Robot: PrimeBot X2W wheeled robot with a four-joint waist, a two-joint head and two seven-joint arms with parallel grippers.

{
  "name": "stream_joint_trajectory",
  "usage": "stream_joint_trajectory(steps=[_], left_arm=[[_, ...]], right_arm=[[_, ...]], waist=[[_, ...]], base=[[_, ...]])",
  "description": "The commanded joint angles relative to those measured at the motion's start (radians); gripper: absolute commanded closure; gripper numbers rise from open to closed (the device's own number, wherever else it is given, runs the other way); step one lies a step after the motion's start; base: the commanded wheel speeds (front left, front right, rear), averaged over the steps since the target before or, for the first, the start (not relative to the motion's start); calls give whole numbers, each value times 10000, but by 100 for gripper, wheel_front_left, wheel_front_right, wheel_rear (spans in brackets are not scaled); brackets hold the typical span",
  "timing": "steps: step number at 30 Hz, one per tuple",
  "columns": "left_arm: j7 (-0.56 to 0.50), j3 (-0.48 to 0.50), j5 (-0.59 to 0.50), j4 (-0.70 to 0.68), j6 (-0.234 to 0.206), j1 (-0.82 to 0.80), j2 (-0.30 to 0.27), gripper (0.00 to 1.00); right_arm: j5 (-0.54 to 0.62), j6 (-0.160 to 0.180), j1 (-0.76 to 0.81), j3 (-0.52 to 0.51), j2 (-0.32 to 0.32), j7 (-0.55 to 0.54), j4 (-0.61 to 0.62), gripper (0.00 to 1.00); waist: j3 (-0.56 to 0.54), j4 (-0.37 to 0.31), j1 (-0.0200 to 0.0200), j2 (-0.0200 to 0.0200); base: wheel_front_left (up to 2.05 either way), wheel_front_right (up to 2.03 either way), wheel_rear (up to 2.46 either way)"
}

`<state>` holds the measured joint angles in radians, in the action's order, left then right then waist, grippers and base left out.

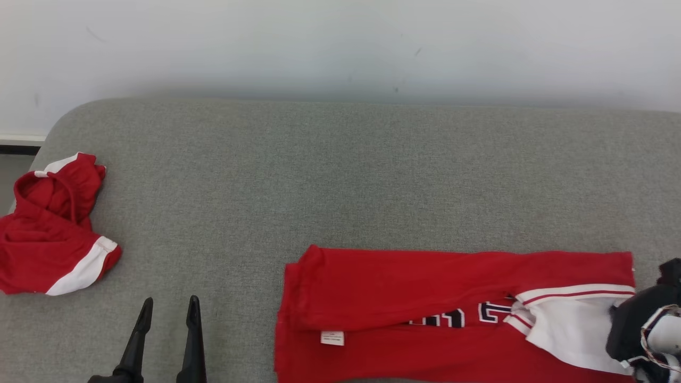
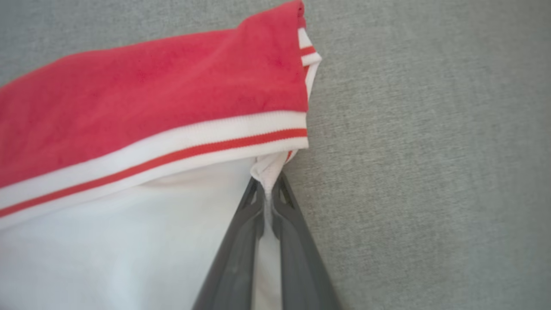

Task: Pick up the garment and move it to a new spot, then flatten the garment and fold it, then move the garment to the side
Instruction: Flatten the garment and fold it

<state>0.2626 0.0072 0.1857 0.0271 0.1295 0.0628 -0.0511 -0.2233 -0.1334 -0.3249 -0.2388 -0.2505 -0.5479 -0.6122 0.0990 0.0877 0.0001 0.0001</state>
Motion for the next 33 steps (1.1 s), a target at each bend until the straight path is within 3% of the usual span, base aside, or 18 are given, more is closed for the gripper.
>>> stream_joint_trajectory(steps=[1,10,16,25,33], left_arm=[[27,39,50,-17,13,128,11,0],[27,-21,143,32,-1,187,12,0],[27,-68,156,98,0,329,10,0],[27,-157,244,195,-22,541,9,0],[27,-147,342,222,-55,664,11,0]], right_arm=[[268,50,270,-388,-314,91,-21,100],[1006,43,415,-1475,-769,156,720,100],[1173,41,641,-1455,-782,-139,1526,100],[419,40,1540,42,-296,-1389,3579,100],[-202,40,1765,2123,-48,-2422,5380,100]], waist=[[-49,-88,-1,-1],[-232,-333,-1,-1],[-461,-437,-1,-1],[-822,-347,-1,-1],[-996,-249,-1,-1]], base=[[0,0,0],[0,0,0],[0,0,0],[0,0,0],[0,0,0]])
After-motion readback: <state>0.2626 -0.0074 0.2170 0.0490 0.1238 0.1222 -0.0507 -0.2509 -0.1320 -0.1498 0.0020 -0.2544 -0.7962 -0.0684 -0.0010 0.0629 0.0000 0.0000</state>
